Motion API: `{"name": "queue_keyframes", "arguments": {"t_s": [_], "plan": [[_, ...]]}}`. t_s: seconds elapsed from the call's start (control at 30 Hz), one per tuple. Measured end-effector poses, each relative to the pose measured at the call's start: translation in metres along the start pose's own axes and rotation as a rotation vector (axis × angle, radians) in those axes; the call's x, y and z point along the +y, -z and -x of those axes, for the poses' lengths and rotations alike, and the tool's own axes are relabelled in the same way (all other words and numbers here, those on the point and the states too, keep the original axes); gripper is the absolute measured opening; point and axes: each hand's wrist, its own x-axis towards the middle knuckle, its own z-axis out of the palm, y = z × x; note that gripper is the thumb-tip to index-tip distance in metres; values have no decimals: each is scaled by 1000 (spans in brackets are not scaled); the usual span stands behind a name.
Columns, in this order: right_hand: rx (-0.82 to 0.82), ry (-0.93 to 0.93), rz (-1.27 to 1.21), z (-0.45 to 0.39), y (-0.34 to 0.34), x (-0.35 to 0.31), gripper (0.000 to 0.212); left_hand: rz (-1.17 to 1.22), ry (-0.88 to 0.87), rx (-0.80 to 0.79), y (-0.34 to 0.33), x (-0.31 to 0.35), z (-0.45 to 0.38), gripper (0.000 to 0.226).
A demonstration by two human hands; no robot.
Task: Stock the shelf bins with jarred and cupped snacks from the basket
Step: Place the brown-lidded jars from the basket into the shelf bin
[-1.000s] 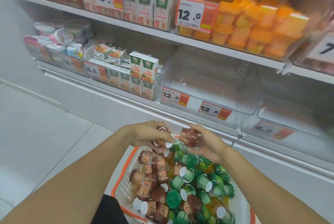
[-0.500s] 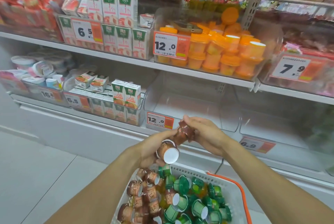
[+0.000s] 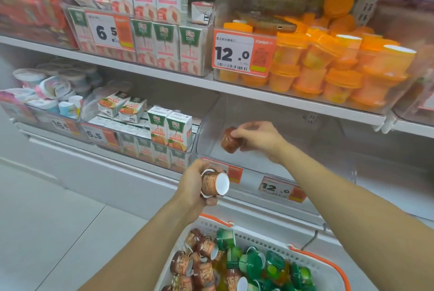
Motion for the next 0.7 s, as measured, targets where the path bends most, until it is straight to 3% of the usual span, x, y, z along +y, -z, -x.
{"name": "queue_keyframes", "arguments": {"t_s": [0.17,0.33,0.43,0.57,0.63,0.7], "plan": [[-266,-166,252,-32,-32,18,33,-53,68,135,16,-12,-11,22],[-380,-182,381,-29,-48,22,28,-91,72,163,25,-8,-7,21],[-338,-155,388,-24,-51,24,21,-112,54,156,28,-7,-4,23],[-271,-65,517,-21,-55,24,29,-133,45,193,31,-6,1,34],[-130,97,595,-15,-52,18,28,-144,28,219,32,-4,5,38],[44,322,541,3,-47,7,12,-130,15,223,31,-4,10,40]]}}
